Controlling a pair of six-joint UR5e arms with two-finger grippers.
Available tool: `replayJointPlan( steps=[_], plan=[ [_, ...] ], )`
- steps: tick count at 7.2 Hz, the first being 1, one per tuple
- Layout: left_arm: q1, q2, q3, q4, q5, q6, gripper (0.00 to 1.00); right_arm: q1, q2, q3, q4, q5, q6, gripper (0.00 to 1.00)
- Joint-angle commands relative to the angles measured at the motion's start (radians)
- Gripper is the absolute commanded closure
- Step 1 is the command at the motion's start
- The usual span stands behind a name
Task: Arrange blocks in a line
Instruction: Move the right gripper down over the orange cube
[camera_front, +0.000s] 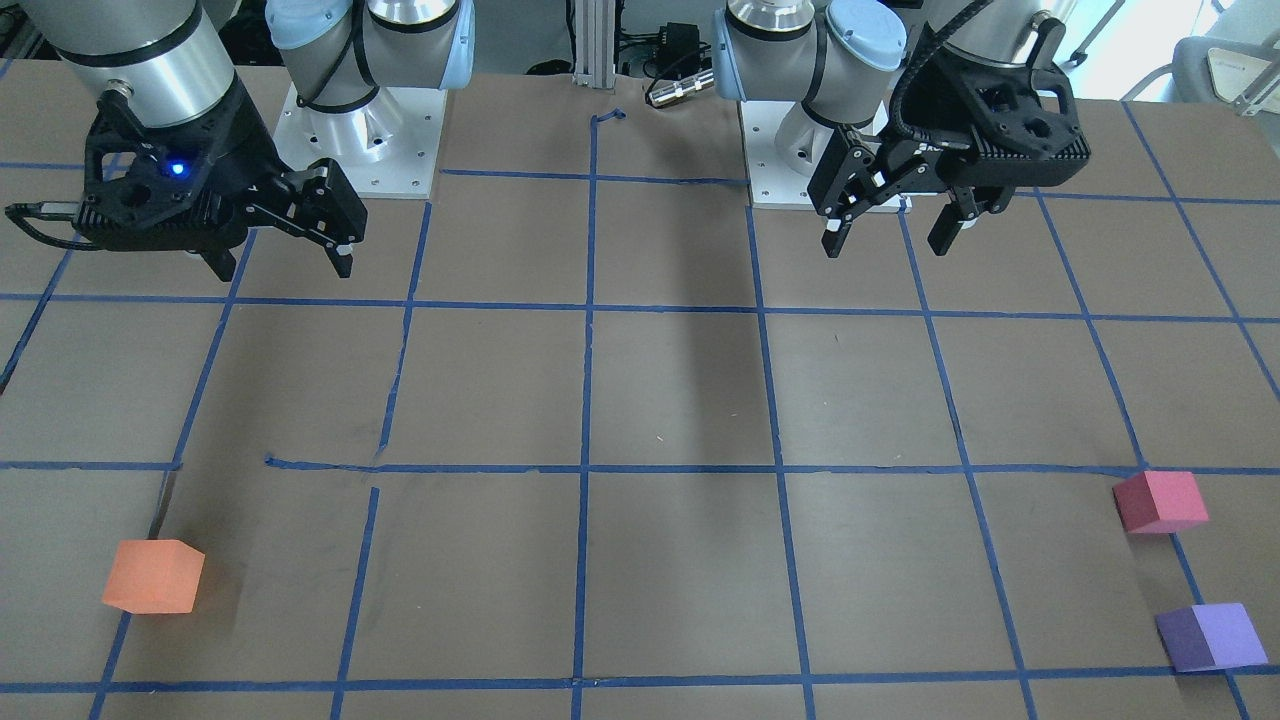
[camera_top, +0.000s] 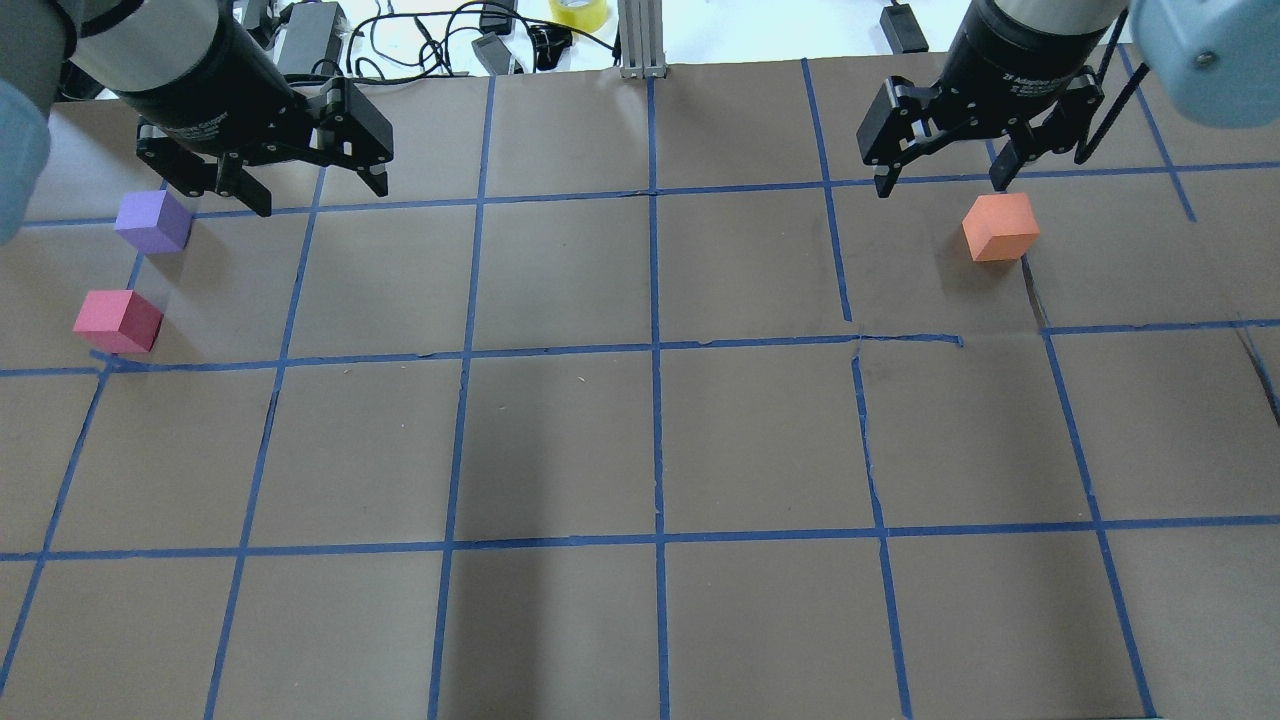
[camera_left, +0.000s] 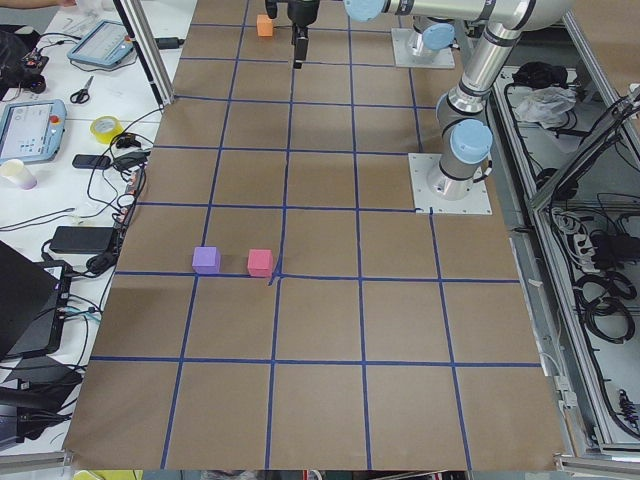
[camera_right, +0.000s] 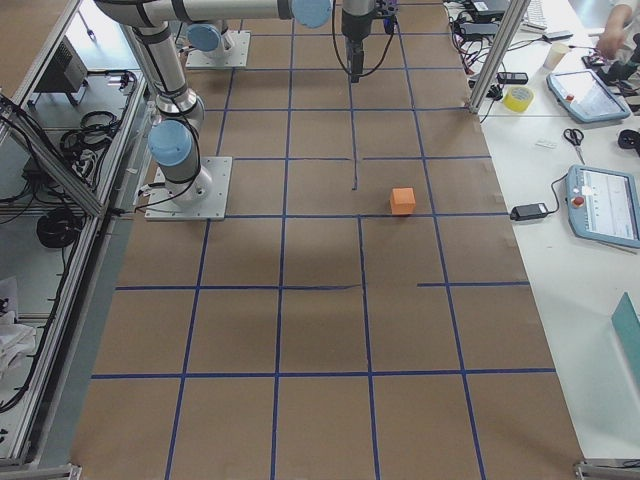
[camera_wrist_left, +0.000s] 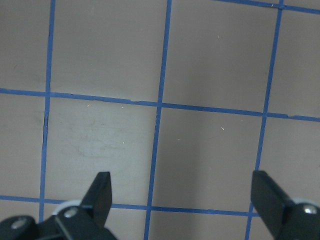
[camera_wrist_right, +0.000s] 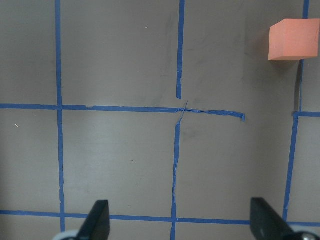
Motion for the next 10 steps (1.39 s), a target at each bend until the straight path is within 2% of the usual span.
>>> replayJointPlan(
  steps=[1,4,7,8,9,10],
  plan=[
    [0.001,0.007,0.003,-0.001,0.000,0.001,0.00,0.002,-0.007,0.005,-0.012,-0.005,-0.001,0.00],
    [-0.004,0.010,-0.002,-0.005,0.006,0.001,0.00,0.005,-0.010,0.013,0.003,-0.095,0.008,0.00],
    [0.002,0.012,-0.002,-0.005,0.011,0.001,0.00,-0.008,-0.039,-0.010,-0.006,-0.084,0.020,0.00],
    [0.002,0.004,-0.002,-0.004,0.009,0.003,0.00,-0.045,-0.019,-0.005,-0.010,-0.089,0.003,0.00],
    [0.001,0.009,0.001,-0.019,0.011,0.001,0.00,-0.146,0.043,-0.002,-0.011,-0.075,-0.010,0.00],
    [0.005,0.001,0.017,-0.056,0.009,0.001,0.00,-0.207,0.123,-0.011,-0.116,-0.040,-0.089,0.00]
  ],
)
